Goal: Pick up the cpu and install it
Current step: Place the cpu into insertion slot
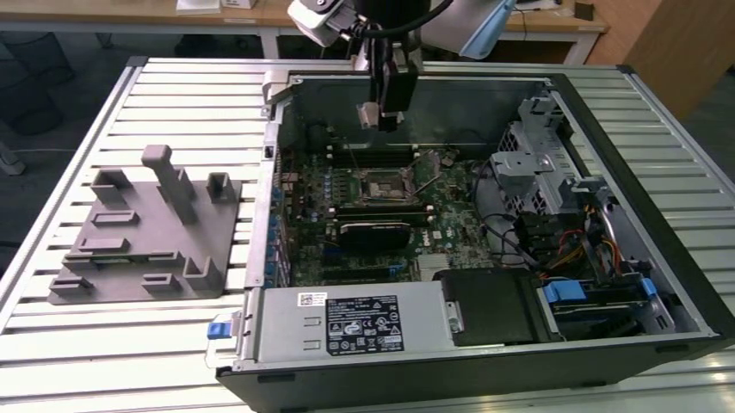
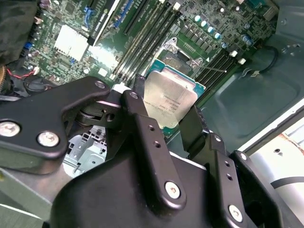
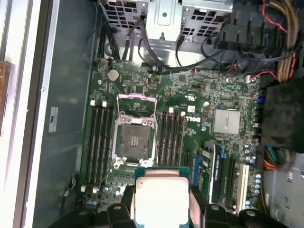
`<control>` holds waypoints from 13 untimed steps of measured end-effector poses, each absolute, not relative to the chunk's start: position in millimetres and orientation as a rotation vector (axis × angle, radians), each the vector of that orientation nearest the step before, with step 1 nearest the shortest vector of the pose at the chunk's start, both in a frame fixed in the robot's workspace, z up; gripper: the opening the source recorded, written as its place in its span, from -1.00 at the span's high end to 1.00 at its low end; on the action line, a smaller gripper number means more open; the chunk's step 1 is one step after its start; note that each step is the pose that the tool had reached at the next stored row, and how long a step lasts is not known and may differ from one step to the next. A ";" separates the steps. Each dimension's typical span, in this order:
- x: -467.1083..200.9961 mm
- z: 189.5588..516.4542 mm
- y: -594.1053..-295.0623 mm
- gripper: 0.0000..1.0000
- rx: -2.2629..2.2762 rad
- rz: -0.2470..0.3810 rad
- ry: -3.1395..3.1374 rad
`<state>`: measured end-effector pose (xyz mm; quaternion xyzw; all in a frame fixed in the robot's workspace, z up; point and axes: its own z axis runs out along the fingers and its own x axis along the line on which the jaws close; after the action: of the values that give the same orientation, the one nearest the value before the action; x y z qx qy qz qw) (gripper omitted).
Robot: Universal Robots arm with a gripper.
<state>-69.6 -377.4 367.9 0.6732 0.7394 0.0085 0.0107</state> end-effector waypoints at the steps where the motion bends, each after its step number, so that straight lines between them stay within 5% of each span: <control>1: -69.3 366.1 -376.3 -0.07 2.101 0.027 2.306; 13: -65.2 344.5 -370.8 -0.07 2.109 0.030 2.302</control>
<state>-65.2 -370.8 344.5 0.6754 0.7373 0.0096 0.0097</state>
